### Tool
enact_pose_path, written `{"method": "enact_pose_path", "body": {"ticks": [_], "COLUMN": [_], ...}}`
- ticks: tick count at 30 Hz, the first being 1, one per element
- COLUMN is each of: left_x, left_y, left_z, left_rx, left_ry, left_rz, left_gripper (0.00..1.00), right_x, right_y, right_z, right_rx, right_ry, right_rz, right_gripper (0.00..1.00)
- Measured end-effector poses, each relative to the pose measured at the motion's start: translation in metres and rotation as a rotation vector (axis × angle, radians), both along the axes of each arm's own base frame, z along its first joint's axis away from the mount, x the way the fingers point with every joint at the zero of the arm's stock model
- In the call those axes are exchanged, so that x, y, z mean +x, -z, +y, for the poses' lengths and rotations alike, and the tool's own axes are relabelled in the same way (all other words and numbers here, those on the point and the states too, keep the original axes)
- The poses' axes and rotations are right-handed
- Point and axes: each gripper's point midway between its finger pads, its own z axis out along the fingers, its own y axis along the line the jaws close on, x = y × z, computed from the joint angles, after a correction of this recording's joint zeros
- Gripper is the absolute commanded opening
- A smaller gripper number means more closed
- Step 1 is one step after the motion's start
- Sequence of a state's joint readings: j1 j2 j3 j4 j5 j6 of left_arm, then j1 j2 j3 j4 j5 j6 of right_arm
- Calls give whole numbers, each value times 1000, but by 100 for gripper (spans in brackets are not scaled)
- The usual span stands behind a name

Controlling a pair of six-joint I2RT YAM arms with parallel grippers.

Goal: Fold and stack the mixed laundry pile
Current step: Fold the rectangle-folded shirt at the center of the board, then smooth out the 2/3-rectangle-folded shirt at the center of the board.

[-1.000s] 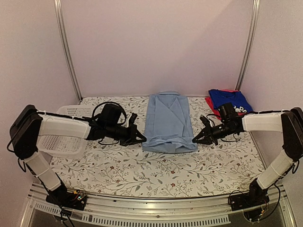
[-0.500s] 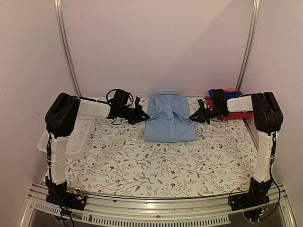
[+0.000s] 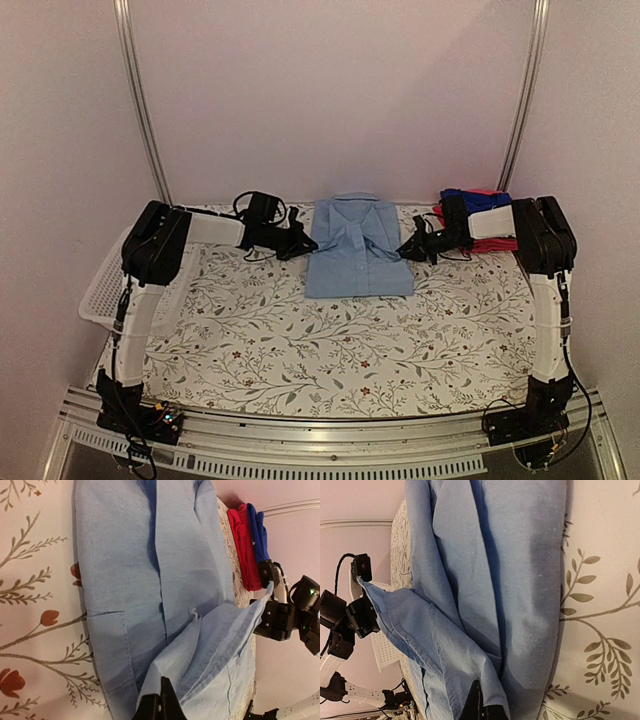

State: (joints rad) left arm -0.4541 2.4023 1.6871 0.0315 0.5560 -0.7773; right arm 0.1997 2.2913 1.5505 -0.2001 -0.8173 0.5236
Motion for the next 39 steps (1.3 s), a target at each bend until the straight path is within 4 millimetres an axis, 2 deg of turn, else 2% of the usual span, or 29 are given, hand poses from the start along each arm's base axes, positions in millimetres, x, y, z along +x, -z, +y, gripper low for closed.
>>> {"method": "enact_pose_path", "body": {"ticks": [1, 2, 6, 8, 11, 12, 13, 14, 16, 18, 20, 21, 23, 25, 27, 29, 32, 35, 39], "left_x": [2, 5, 15, 16, 12, 8, 3, -2, -13, -27, -48, -58, -83, -104, -121, -130, -125, -111, -109], "left_y": [0, -2, -3, -2, -7, -11, -19, -28, -56, -85, -108, -113, -115, -101, -80, -54, -14, -14, -14], "left_z": [-1, -2, -6, -3, 14, 25, 34, 41, 51, 50, 32, 19, -19, -52, -77, -91, -89, -76, -43], "left_rx": [-2, -4, -6, 5, 24, 33, 42, 46, 44, 12, -34, -61, -122, -161, -185, -197, -200, -242, -261], "left_ry": [1, 1, 1, 0, -26, -41, -46, -47, -43, -19, 43, 82, 176, 252, 301, 321, 285, 233, 163], "left_rz": [-4, -8, -17, -17, -10, -4, -10, -22, -63, -120, -177, -192, -205, -181, -133, -79, 6, 6, 18], "left_gripper": [0, 10, 52, 63, 74, 77, 80, 94, 98, 99, 99, 98, 98, 99, 99, 98, 98, 98, 98], "right_x": [1, 1, 7, 12, 21, 22, 22, 22, 13, -6, -36, -48, -78, -101, -116, -117, -101, -89, -86], "right_y": [1, 2, 1, -4, -19, -29, -42, -54, -89, -119, -137, -140, -135, -119, -99, -78, -41, -6, 1], "right_z": [-1, -2, -5, -9, -22, -30, -37, -41, -45, -42, -21, -7, 31, 63, 87, 96, 91, 70, 40], "right_rx": [0, 0, 10, 21, 30, 29, 27, 29, 45, 78, 125, 147, 196, 234, 261, 276, 275, 268, 309], "right_ry": [3, 6, 31, 46, 76, 87, 94, 96, 84, 53, -20, -62, -172, -256, -317, -329, -291, -226, -189], "right_rz": [2, 3, 6, 5, -17, -26, -46, -62, -124, -174, -194, -196, -170, -114, -56, 0, 66, 135, 153], "right_gripper": [0, 6, 55, 69, 73, 73, 74, 73, 73, 72, 70, 70, 69, 69, 68, 67, 66, 64, 63]}}
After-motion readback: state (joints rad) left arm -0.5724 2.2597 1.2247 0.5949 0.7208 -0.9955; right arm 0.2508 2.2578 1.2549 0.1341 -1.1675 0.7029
